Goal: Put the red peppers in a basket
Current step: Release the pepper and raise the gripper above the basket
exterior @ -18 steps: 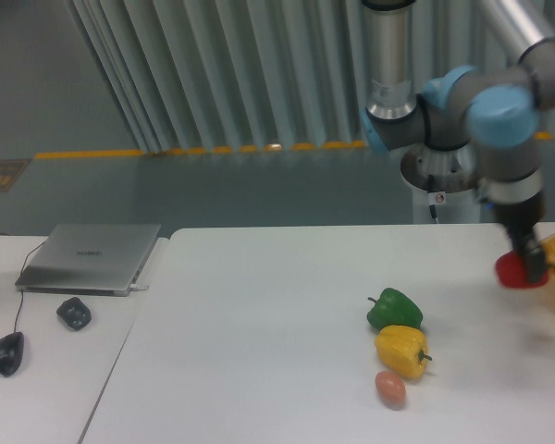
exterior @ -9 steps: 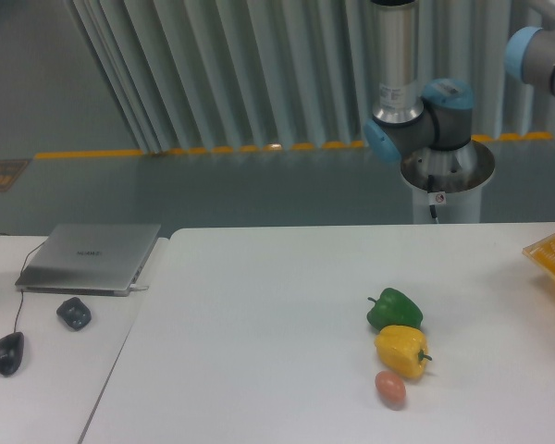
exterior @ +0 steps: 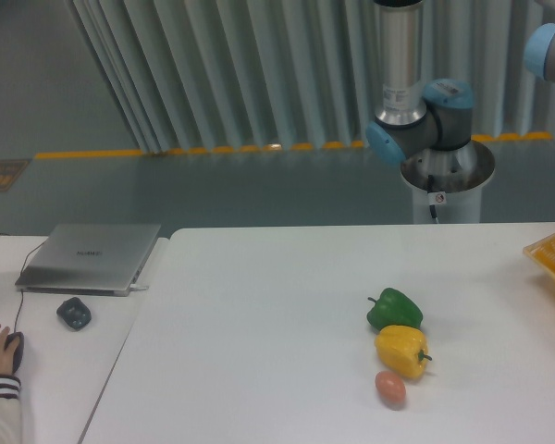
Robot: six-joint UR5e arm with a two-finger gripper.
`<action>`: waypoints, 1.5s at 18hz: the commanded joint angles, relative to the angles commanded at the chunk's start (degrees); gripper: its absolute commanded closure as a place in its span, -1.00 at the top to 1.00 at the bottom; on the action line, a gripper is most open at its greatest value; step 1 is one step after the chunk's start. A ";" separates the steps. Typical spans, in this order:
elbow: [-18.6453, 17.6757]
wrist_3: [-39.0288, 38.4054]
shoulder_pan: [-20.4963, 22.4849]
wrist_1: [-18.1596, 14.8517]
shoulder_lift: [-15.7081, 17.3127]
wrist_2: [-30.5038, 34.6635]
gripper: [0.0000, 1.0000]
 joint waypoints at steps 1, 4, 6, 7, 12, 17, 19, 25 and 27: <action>0.00 -1.05 -0.35 0.09 -0.09 -0.44 1.00; 1.75 -11.48 -3.58 -0.08 -0.52 -2.02 1.00; 3.07 -12.93 -5.97 -0.17 -0.70 -1.93 1.00; 4.21 -13.02 -6.32 -1.05 -0.96 -1.93 1.00; 13.96 -19.34 -9.31 -7.20 -6.15 -1.85 1.00; 15.82 -26.54 -12.47 -6.94 -9.05 -1.23 1.00; 15.82 -26.90 -13.35 -6.86 -9.58 -0.09 1.00; 14.59 -26.12 -14.59 -6.77 -10.72 -0.44 1.00; 14.06 -26.11 -15.03 -6.68 -10.90 -0.35 1.00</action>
